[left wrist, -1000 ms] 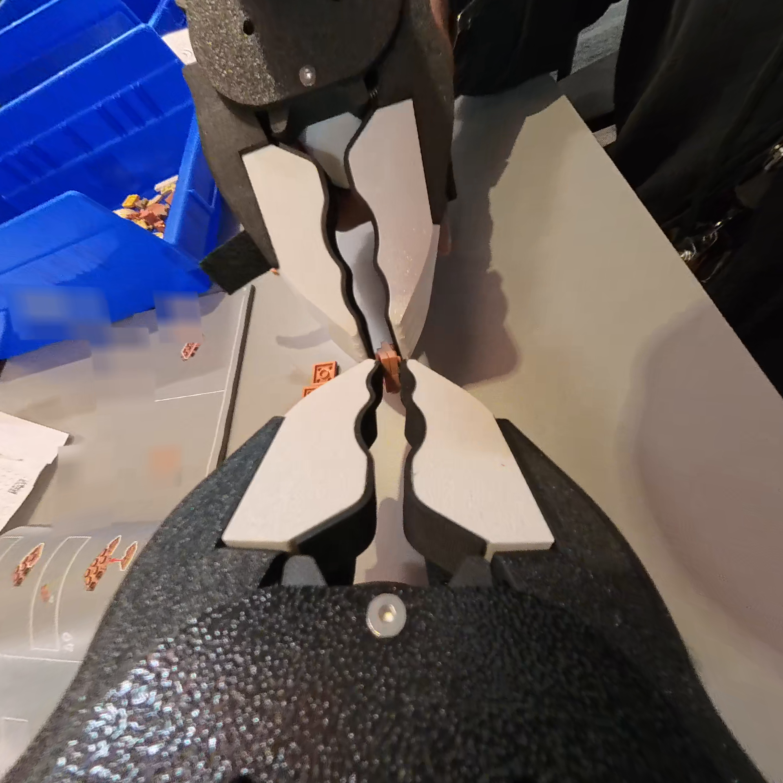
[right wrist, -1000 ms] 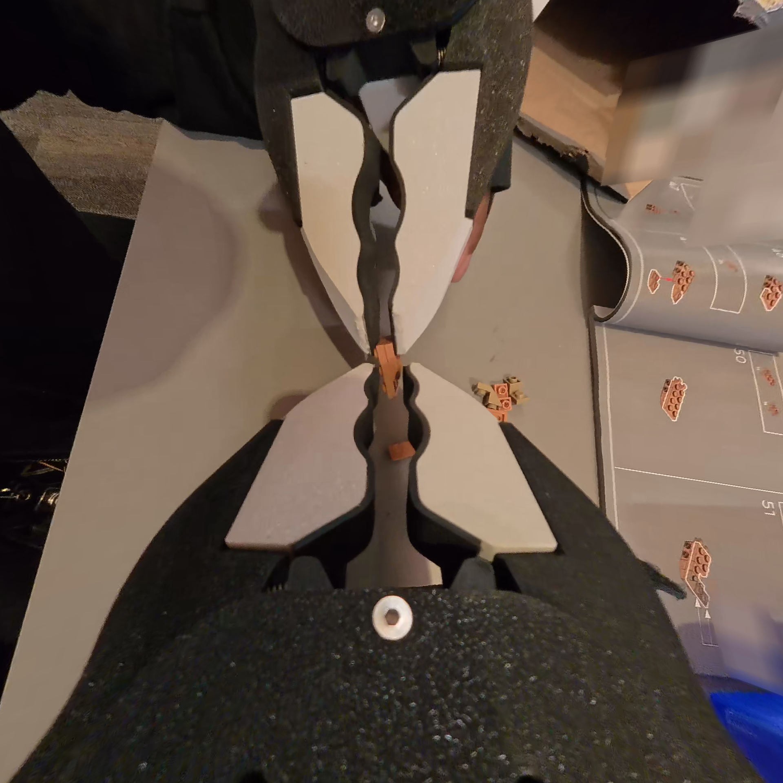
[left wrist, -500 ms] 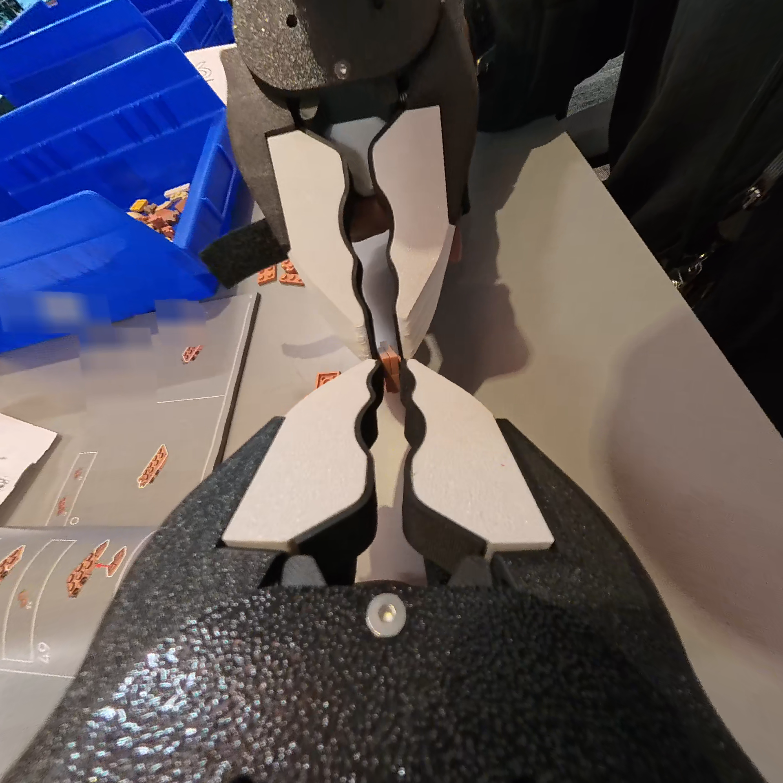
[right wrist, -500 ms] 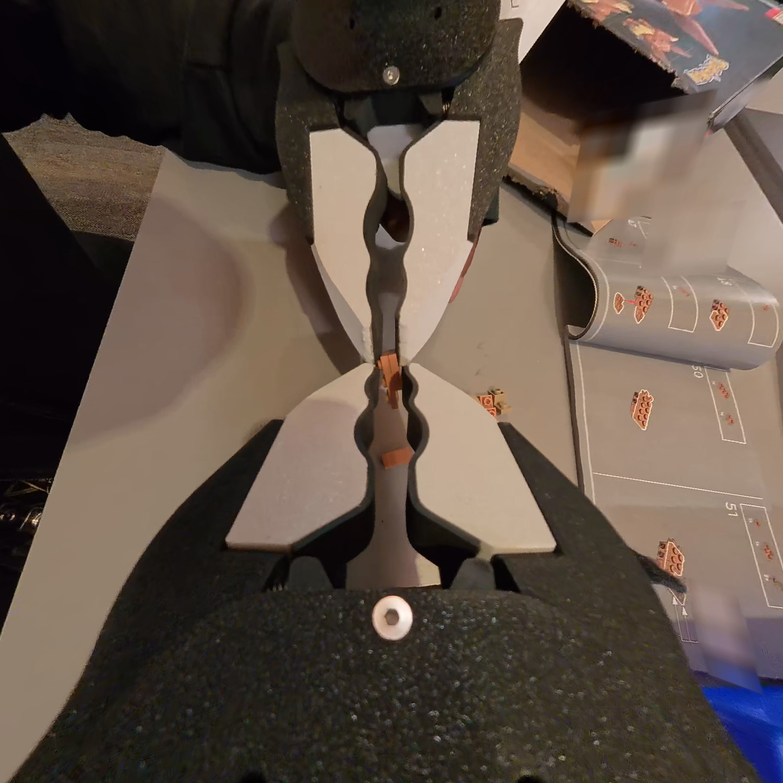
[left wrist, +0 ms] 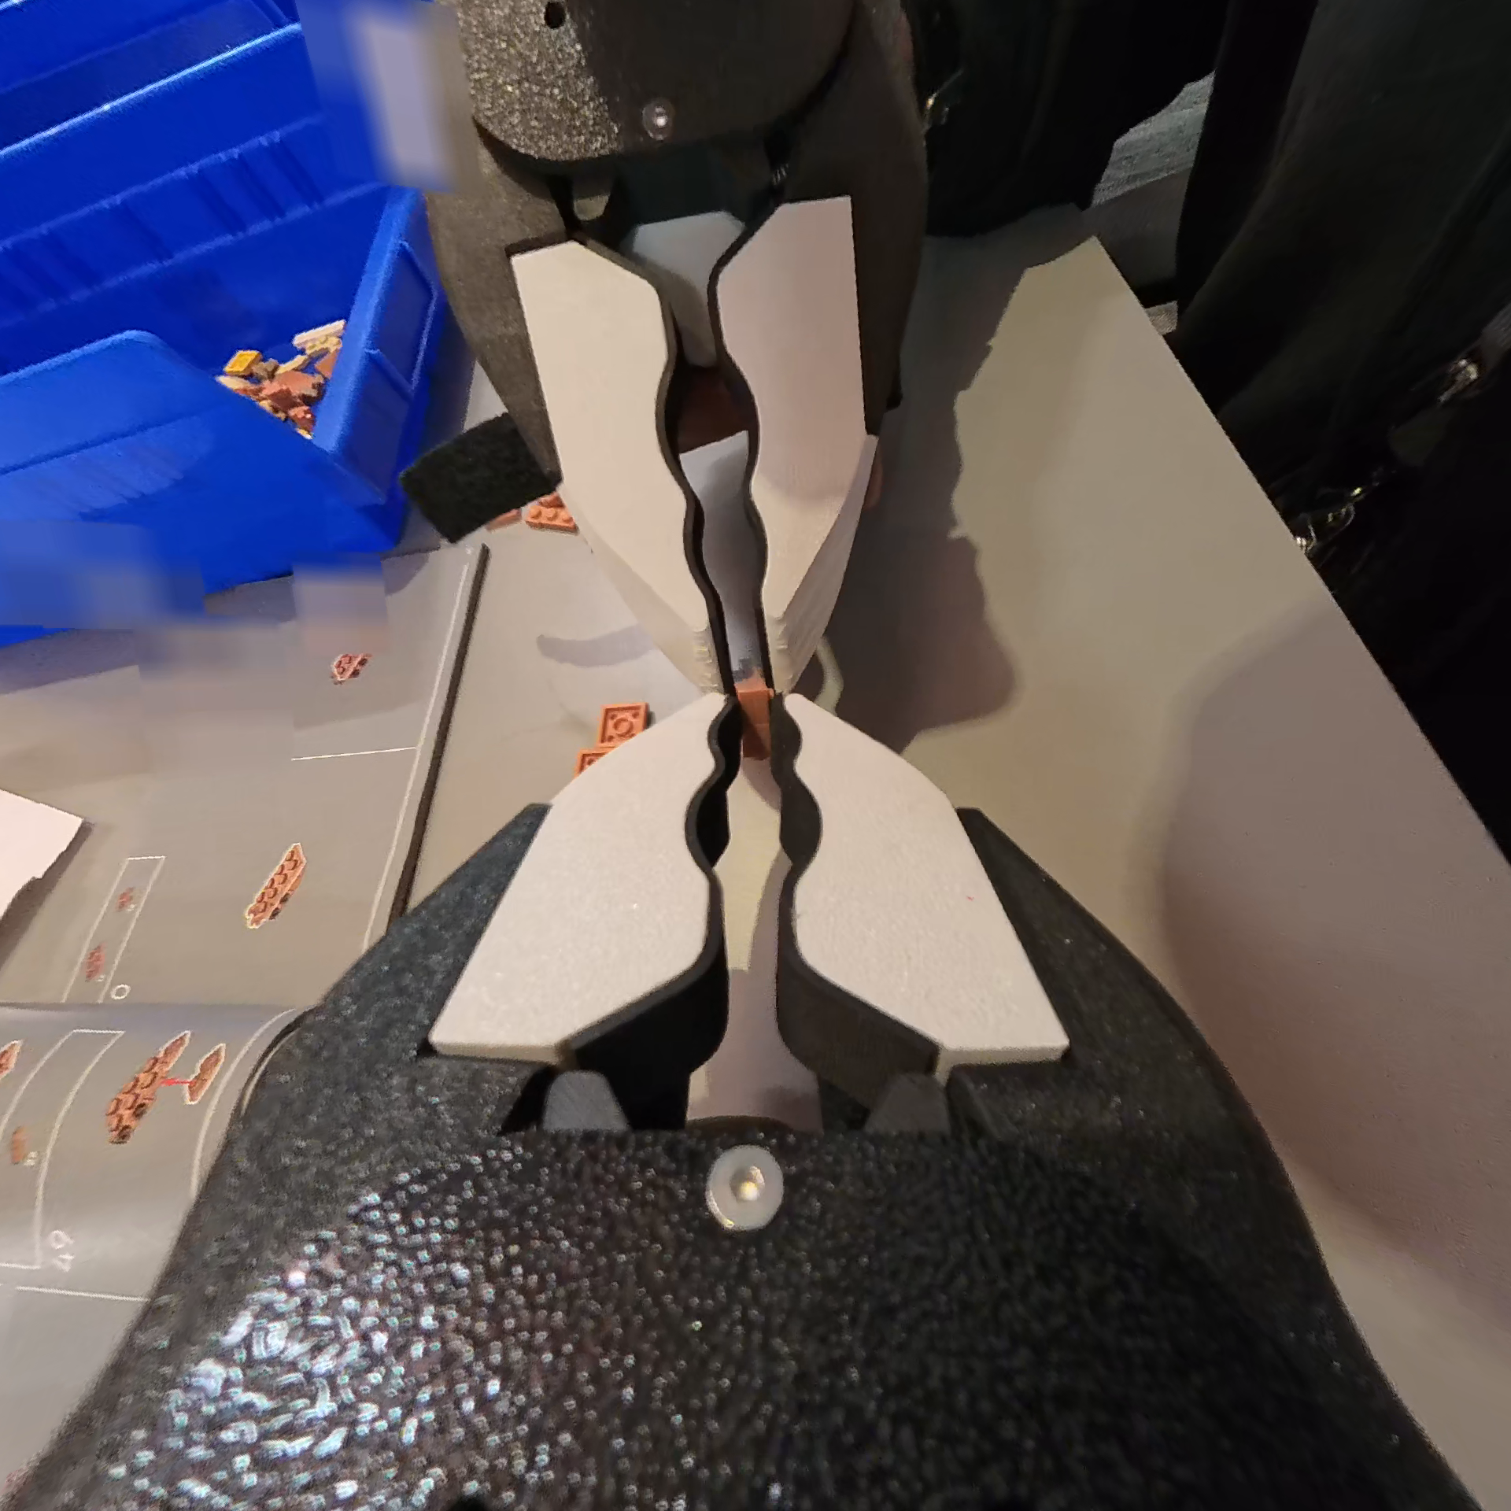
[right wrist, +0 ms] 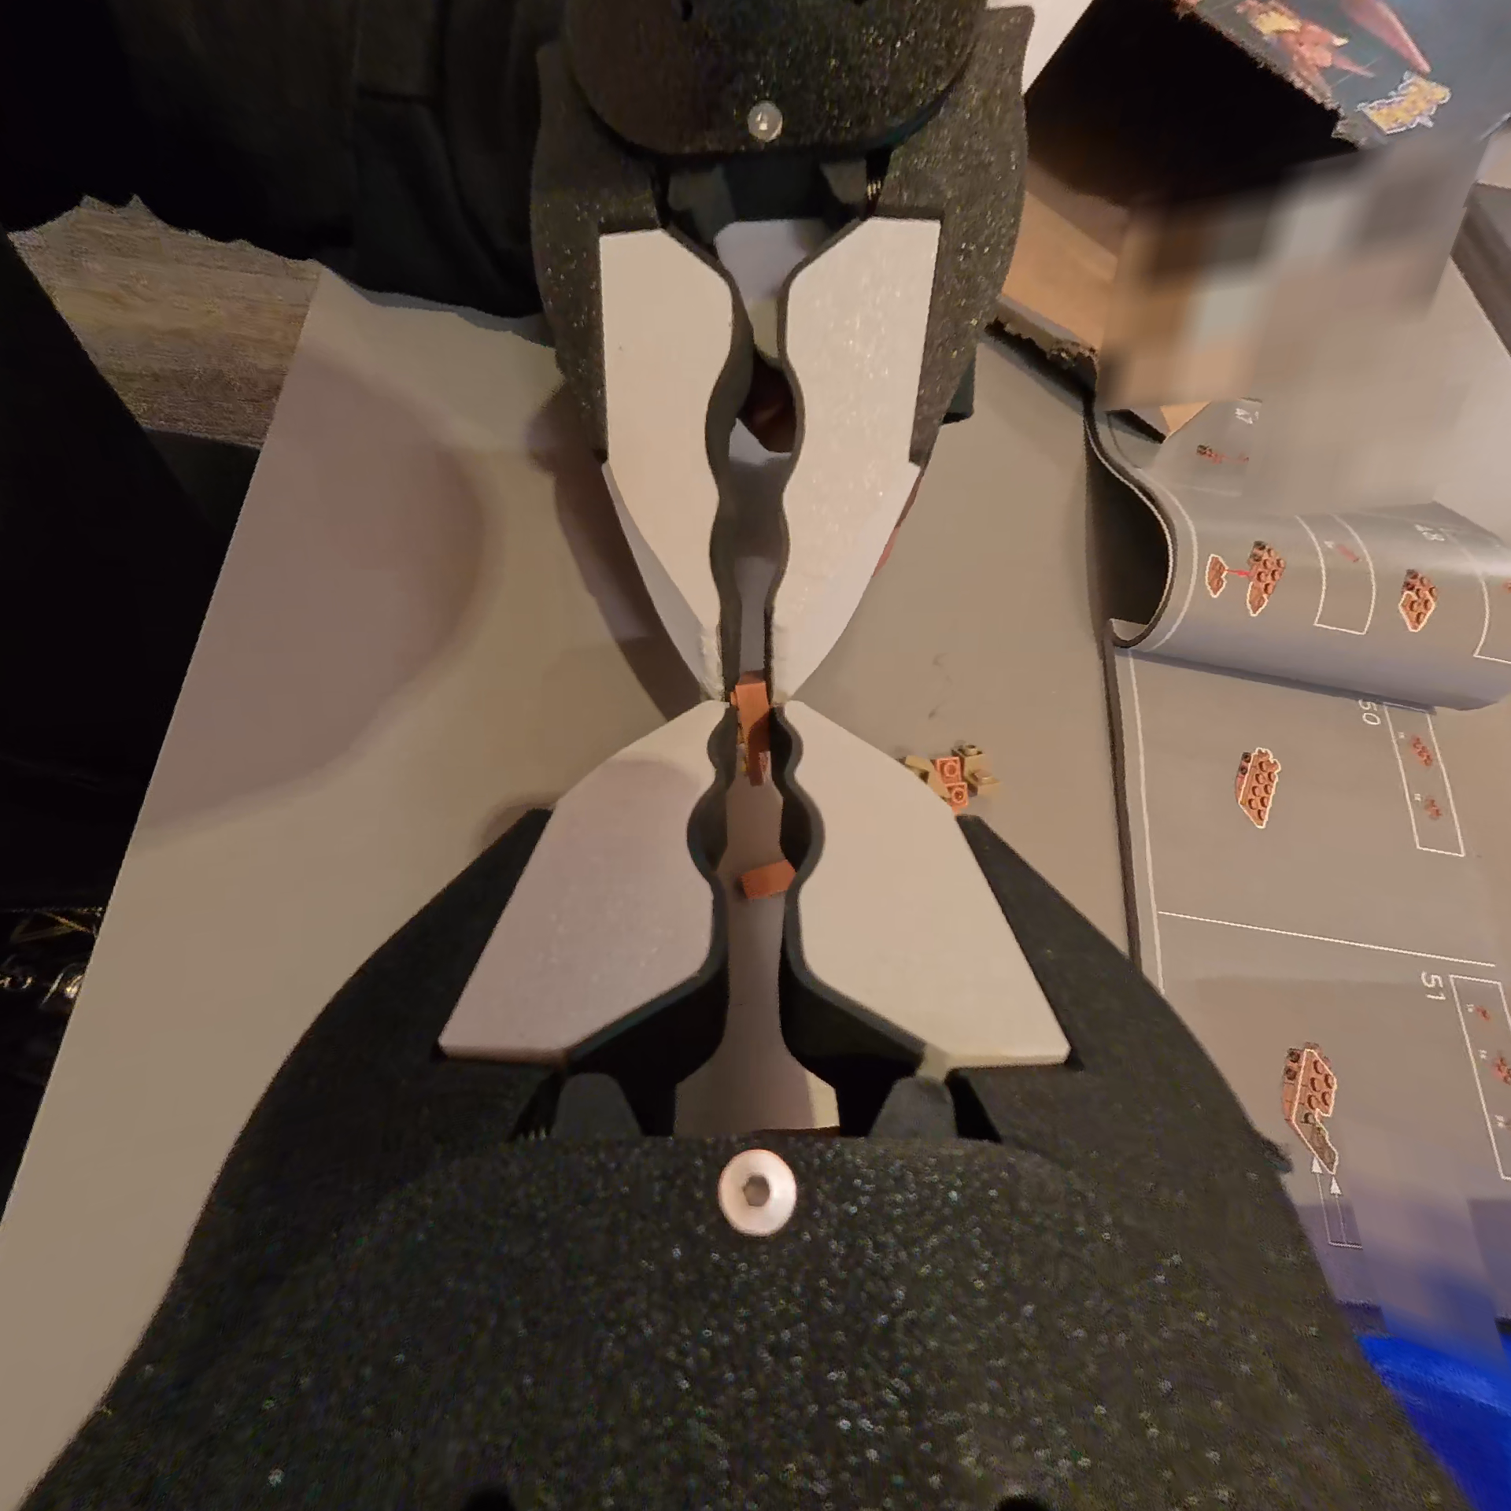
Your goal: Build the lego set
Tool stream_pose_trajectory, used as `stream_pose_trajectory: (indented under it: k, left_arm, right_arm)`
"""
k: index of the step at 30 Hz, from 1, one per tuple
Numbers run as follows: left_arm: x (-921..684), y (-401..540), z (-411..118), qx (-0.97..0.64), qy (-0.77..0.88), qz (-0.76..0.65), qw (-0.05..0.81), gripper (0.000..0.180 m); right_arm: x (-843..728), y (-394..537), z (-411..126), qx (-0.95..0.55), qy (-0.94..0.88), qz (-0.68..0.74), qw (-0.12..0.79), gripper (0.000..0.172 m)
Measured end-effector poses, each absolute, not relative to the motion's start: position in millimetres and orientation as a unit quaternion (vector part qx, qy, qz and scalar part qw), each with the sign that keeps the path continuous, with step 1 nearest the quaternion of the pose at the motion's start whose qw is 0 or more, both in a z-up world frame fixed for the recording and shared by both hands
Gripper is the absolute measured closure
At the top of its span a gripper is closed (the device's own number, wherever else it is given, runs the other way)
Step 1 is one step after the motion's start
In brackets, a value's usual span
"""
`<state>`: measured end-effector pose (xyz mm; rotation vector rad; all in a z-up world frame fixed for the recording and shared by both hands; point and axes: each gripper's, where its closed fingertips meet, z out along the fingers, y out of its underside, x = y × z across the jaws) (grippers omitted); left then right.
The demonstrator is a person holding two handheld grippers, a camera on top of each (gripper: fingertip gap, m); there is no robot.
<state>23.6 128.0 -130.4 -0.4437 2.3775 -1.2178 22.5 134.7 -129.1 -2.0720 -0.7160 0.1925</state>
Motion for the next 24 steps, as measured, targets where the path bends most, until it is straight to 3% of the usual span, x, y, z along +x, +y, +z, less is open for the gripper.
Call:
stream_pose_trajectory:
  k: [8,24]
  left_arm:
    - [25,135,-115,-0.171,0.825,-0.493,0.216,0.173]
    - [17,124,-114,-0.153,0.819,-0.522,0.182,0.173]
  right_arm:
    - [26,135,-122,-0.833,-0.262,0.103,0.477,0.150]
    - [17,131,-117,-0.817,-0.284,0.119,0.488,0.164]
